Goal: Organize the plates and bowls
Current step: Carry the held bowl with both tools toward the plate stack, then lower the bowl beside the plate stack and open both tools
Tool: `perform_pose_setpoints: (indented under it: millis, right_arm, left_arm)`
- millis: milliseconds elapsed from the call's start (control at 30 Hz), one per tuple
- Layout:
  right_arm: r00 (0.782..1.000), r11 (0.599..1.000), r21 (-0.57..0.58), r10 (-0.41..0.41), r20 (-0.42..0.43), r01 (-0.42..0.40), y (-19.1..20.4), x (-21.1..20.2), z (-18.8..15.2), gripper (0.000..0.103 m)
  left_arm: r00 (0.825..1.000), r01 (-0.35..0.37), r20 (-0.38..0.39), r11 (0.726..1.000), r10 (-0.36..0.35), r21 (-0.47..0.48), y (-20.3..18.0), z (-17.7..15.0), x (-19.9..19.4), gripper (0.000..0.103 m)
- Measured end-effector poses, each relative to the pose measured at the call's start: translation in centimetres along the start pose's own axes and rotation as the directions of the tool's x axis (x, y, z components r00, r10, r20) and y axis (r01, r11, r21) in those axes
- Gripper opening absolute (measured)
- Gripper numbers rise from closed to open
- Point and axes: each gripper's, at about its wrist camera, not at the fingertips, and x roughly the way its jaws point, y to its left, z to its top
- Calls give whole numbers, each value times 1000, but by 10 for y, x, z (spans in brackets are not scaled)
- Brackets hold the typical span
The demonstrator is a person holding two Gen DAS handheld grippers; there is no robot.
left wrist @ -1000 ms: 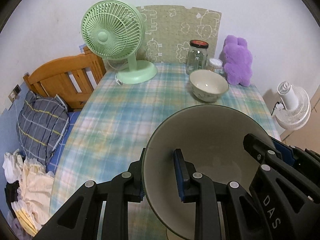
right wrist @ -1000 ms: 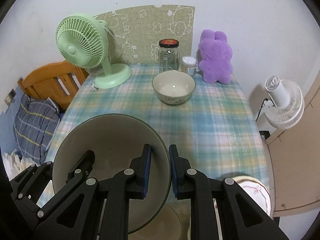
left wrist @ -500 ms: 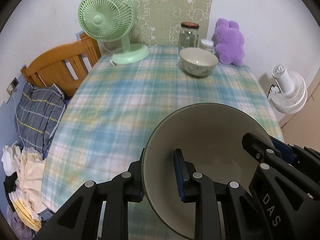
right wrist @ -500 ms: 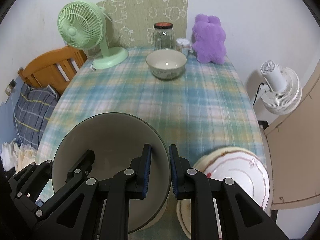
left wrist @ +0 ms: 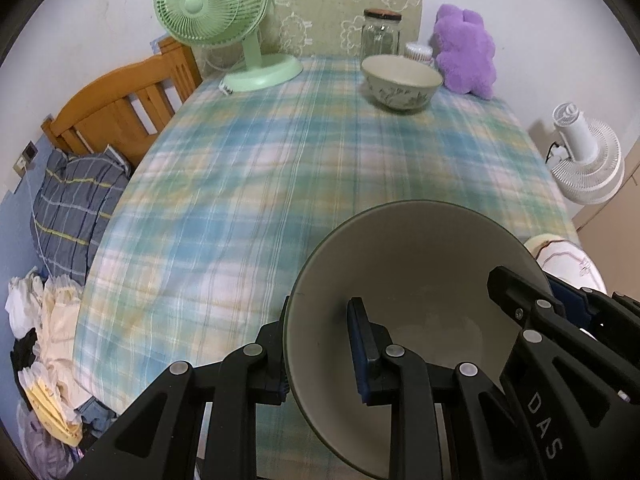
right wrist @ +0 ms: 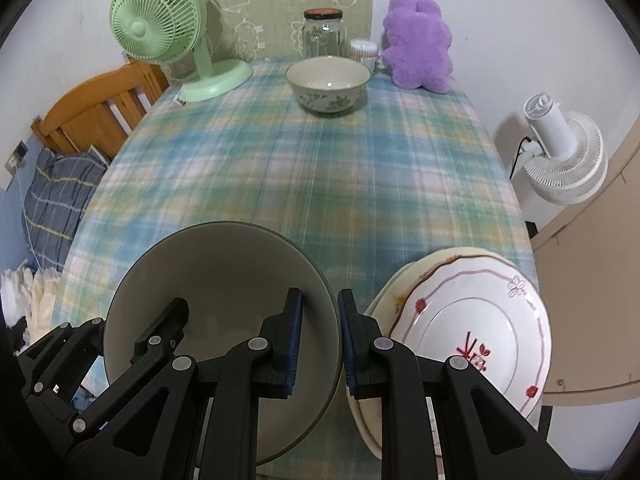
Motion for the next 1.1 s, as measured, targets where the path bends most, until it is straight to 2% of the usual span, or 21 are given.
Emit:
perform_pose_setpoints:
  millis: [200, 300, 467, 533, 633, 800, 867, 933, 1033, 1100]
  right_arm:
    - [999, 999, 16, 32, -29, -32, -2, 13, -5, 21]
    - [998, 999, 18, 40, -45, -39, -2, 20, -7, 21]
    - [998, 999, 21, 37, -45, -36, -1, 26, -10, 21]
    - [997, 999, 35, 34, -66, -32, -2, 32, -11, 21]
    - [998, 999, 41, 16, -55, -14, -1, 32, -13, 21]
    - [999, 998, 55, -5, -50, 8, 3, 28, -14, 21]
    - [999, 997, 73, -4, -49, 8, 2, 21, -14, 26]
    - [999, 997, 81, 4, -33, -1, 5, 10, -14, 48]
    - [1000, 996, 85, -11, 17, 9, 13, -11, -12, 67]
    - [998, 994, 97, -53, 37, 49, 17, -23, -8, 70]
  left_arm:
    - [999, -39, 1, 999, 39, 14, -2, -4, 6, 22]
    - [999, -32, -35, 999, 32, -3, 1, -8, 13, 22]
    - [998, -38, -41, 999, 39, 14, 0, -10, 18, 22]
    - [998, -27, -53, 999, 29, 23, 1, -12, 22, 22]
    - [999, -10, -47, 1000, 11, 28, 4, -11, 23, 22]
    - [998, 56, -43, 997, -54, 43, 9, -9, 15, 42]
    - [997, 69, -30, 996, -67, 63, 10, -8, 7, 58]
    - [997, 76, -18, 994, -74, 76, 13, -4, -1, 66]
    - [995, 96, 17, 991, -98, 94, 17, 2, -16, 73]
    - [992, 122, 33, 988, -126, 93, 21, 8, -26, 75]
